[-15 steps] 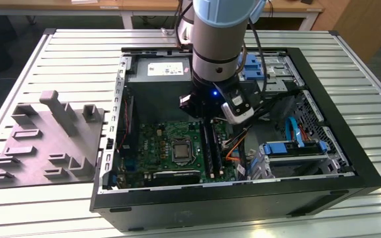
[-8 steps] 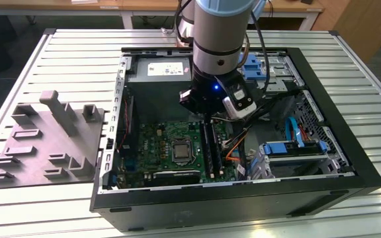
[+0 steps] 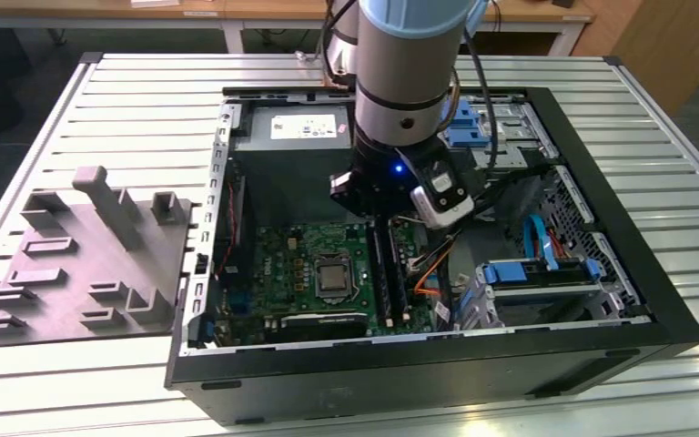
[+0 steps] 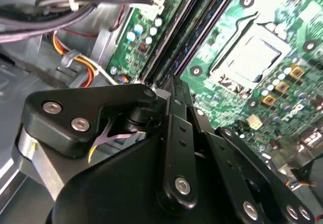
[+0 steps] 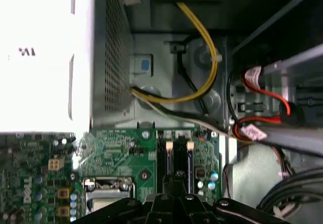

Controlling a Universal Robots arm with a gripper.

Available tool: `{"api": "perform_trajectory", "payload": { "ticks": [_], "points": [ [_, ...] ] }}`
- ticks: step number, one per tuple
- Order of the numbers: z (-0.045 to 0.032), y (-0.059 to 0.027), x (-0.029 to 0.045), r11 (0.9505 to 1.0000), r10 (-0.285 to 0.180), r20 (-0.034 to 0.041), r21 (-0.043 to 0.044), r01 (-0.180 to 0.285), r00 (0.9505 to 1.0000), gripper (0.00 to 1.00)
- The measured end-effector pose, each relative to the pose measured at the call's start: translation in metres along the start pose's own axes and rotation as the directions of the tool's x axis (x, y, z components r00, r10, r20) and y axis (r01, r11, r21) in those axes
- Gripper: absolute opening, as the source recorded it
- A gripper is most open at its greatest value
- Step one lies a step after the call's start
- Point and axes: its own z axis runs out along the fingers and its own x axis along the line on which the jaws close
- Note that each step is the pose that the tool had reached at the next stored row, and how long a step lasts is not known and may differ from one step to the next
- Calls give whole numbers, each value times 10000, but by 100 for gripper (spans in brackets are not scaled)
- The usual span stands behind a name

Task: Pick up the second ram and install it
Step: 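Press down the second ram until it locks into place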

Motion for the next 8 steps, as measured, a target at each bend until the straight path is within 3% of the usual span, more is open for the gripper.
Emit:
{"api": "perform_trajectory", "payload": {
  "ticks": [8],
  "points": [
    [-12,-200,-4,10000,1,1,0,-1,10000,10]
  ]
}}
